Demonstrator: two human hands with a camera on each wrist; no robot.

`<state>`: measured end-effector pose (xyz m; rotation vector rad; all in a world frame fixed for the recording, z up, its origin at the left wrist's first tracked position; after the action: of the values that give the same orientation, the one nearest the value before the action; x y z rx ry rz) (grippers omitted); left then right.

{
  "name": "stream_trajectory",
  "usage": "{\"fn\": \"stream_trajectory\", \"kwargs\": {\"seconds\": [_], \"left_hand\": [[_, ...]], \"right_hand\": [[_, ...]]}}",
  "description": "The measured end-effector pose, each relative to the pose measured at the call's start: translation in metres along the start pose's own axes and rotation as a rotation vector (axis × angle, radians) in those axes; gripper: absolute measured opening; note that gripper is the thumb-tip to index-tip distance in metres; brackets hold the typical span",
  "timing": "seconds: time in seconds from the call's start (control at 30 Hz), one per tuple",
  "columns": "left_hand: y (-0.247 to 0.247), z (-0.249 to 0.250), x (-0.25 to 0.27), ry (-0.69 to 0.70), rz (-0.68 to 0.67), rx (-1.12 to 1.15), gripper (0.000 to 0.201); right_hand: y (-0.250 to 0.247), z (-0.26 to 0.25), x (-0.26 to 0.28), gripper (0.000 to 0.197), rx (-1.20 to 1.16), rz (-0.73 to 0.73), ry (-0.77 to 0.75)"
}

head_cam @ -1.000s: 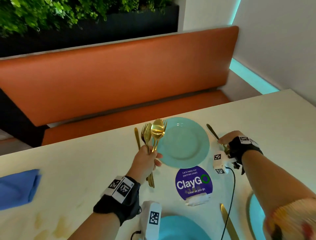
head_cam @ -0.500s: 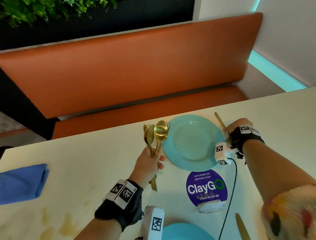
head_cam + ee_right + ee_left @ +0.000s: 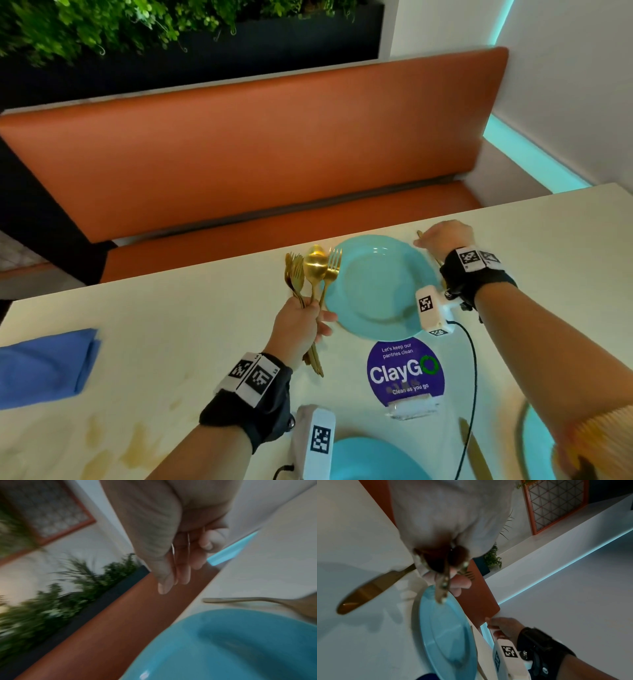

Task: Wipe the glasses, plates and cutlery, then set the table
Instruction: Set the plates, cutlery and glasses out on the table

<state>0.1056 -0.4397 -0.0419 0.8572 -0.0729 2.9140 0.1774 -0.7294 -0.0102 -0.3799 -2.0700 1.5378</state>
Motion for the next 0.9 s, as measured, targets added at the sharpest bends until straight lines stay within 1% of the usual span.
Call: {"fn": "stream_trajectory", "kwargs": {"seconds": [0.07, 0.1, 0.13, 0.17, 0.27, 0.33, 0.4, 0.47, 0.6, 0.67, 0.77, 0.83, 0.9], "left_hand": [[0.001, 0.002, 0.005, 0.009, 0.007, 0.013, 0.019], [0.001, 0.003, 0.008, 0.007, 0.007, 0.022, 0.021], [0.001, 0.002, 0.012, 0.002, 0.004, 0.027, 0.022], [0.000, 0.002, 0.016, -0.004, 0.000, 0.029, 0.022], [-0.008, -0.001, 0.031, -0.009, -0.029, -0.020, 0.022], [-0.013, 0.000, 0.042, 0.013, -0.083, -0.064, 0.026], [-0.019, -0.001, 0.051, 0.022, -0.132, -0.087, 0.032], [-0.028, -0.003, 0.059, 0.014, -0.158, -0.089, 0.033], [-0.053, -0.007, 0.072, 0.008, -0.177, -0.114, 0.029], [-0.064, -0.009, 0.076, -0.001, -0.180, -0.110, 0.026], [-0.080, -0.013, 0.074, -0.025, -0.157, -0.121, 0.020], [-0.096, -0.012, 0.066, 0.013, -0.089, -0.168, 0.010], [-0.116, -0.007, 0.058, 0.058, 0.011, -0.204, 0.016]], "right_hand": [[-0.005, -0.027, 0.023, 0.026, -0.076, -0.002, -0.171], [-0.008, -0.039, 0.040, 0.018, -0.120, 0.038, -0.265], [-0.009, -0.053, 0.059, 0.016, -0.134, 0.061, -0.365], [-0.006, -0.067, 0.079, 0.016, -0.108, 0.052, -0.472], [0.015, -0.107, 0.147, 0.021, 0.102, -0.057, -0.809], [0.033, -0.120, 0.180, 0.025, 0.264, -0.113, -0.931], [0.042, -0.125, 0.202, 0.029, 0.367, -0.142, -0.946], [0.043, -0.129, 0.216, 0.030, 0.418, -0.160, -0.938], [0.047, -0.143, 0.241, 0.027, 0.520, -0.191, -0.960], [0.050, -0.150, 0.249, 0.025, 0.533, -0.208, -0.938], [0.051, -0.155, 0.254, 0.022, 0.481, -0.244, -0.826], [0.051, -0.152, 0.249, 0.020, 0.474, -0.247, -0.715], [0.050, -0.144, 0.236, 0.019, 0.473, -0.241, -0.572]]}}
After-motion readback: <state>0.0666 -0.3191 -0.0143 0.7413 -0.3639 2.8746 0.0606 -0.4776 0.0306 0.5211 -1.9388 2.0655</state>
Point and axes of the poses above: each hand's wrist, its own x-axis away from the middle knuckle, its own y-axis out of the palm, z = x × y, the point moved 6 cm from there along -x, towards the middle knuckle, and after that the axes turned 7 degrees about x, right-handed, at the moved point
